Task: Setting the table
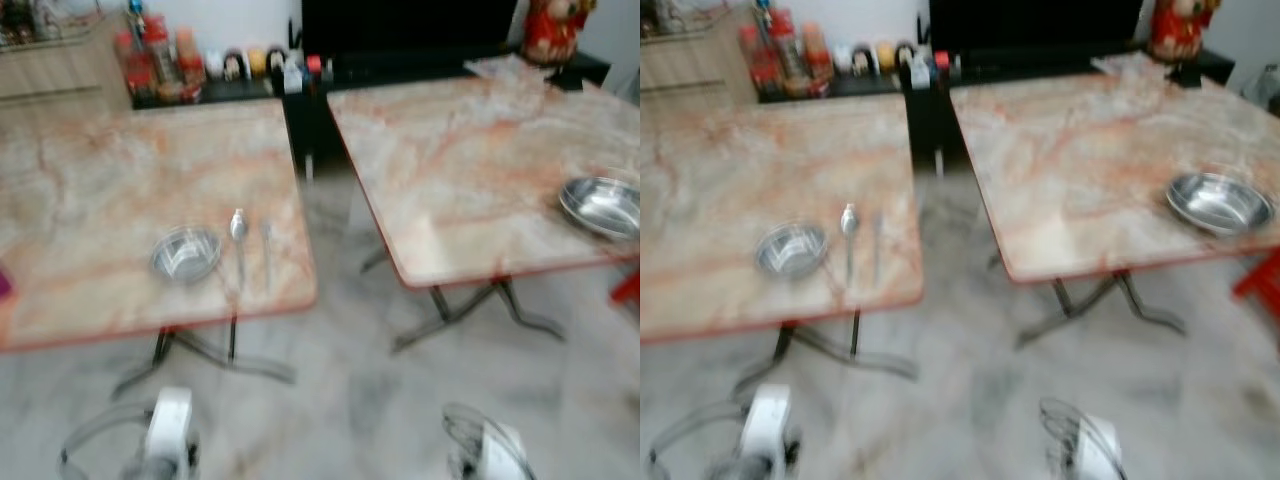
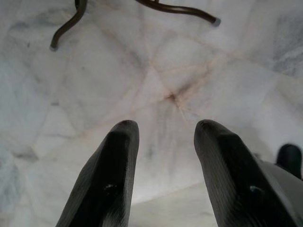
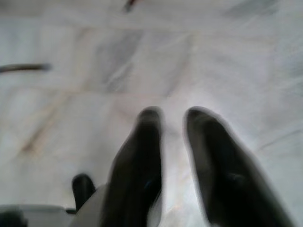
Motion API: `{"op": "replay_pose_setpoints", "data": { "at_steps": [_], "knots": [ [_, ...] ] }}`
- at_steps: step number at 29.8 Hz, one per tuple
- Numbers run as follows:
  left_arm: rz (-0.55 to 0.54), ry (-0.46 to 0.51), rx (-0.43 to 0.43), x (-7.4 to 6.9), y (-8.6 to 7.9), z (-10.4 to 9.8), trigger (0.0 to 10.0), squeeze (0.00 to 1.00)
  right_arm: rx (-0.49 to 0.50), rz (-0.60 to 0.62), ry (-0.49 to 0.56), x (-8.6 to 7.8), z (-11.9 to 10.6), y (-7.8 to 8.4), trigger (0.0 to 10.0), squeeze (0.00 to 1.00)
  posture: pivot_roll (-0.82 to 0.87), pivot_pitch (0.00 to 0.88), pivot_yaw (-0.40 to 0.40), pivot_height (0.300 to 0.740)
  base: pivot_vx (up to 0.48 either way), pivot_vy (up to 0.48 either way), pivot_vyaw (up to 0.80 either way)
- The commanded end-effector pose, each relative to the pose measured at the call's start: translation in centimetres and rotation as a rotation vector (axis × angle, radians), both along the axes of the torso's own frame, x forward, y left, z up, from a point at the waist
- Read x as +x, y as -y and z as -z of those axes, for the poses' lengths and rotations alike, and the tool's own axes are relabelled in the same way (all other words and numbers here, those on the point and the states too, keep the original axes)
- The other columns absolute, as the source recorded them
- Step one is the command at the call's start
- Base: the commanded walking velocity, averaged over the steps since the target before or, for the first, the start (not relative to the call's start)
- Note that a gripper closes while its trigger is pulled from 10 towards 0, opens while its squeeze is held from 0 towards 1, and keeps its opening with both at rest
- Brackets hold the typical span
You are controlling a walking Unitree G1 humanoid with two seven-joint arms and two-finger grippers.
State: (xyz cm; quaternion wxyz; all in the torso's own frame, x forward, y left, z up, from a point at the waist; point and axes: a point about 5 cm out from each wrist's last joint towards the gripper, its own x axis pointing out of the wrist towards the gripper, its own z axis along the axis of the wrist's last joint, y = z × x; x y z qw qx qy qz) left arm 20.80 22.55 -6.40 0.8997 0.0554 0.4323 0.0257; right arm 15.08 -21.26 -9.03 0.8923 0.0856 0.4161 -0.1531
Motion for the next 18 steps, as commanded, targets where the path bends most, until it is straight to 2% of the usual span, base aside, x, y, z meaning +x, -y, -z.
{"op": "replay_pose_setpoints", "data": {
  "at_steps": [1,18],
  "knots": [
    [-0.004,0.001,0.016,0.03,-0.52,-0.14,10.0,0.0,0.013,-0.004,0.022,0.74,-0.2,-0.62,10.0,0.0,-0.03,0.0,0.014,0.74,0.0,0.0,0.0],
    [0.004,0.002,-0.009,-0.04,0.38,0.1,10.0,0.0,0.022,-0.001,0.03,0.9,-0.27,-0.58,10.0,0.0,-0.03,0.0,0.016,0.74,0.0,0.0,0.0]
  ]
}}
